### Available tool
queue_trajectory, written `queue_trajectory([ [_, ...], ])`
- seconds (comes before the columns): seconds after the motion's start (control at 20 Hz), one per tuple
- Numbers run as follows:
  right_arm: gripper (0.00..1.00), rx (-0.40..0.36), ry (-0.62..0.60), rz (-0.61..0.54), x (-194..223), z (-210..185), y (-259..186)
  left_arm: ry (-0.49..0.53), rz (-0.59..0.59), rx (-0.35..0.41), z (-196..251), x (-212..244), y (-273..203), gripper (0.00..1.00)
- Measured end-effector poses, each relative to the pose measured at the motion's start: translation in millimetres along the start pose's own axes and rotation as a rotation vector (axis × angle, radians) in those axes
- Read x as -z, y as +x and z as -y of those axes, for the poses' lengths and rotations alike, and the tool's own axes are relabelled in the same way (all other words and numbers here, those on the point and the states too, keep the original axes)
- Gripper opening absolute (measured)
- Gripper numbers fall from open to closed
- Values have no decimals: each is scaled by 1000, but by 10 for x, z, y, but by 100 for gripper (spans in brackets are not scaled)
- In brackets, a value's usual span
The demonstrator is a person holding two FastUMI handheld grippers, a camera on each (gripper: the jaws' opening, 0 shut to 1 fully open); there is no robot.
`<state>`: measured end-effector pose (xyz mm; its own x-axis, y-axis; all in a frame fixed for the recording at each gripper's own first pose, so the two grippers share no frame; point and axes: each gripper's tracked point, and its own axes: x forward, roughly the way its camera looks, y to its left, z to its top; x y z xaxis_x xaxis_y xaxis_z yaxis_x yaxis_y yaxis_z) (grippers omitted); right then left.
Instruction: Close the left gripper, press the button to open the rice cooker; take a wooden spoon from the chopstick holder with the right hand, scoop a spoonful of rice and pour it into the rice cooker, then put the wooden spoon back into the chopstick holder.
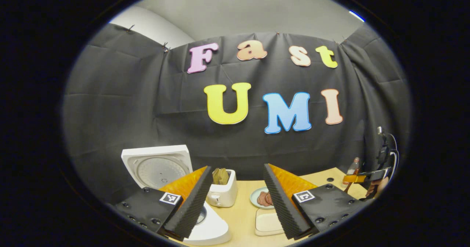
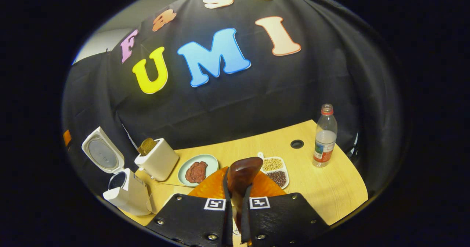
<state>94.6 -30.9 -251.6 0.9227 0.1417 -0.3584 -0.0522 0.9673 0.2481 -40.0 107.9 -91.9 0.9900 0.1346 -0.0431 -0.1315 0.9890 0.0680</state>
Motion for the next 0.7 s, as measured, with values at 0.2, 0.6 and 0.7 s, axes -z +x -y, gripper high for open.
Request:
queue_trajectory([
  [0.2, 9, -19, 19, 72, -394, -287, -270, -16, 5, 38, -18, 37, 11, 96],
  [0.6, 9, -105, 89, 89, -389, -1047, -200, -24, 12, 86, -115, 21, 27, 99],
  [0.7, 9, -107, 95, 72, -274, -1185, -78, -30, 22, 100, -173, 5, 14, 96],
])
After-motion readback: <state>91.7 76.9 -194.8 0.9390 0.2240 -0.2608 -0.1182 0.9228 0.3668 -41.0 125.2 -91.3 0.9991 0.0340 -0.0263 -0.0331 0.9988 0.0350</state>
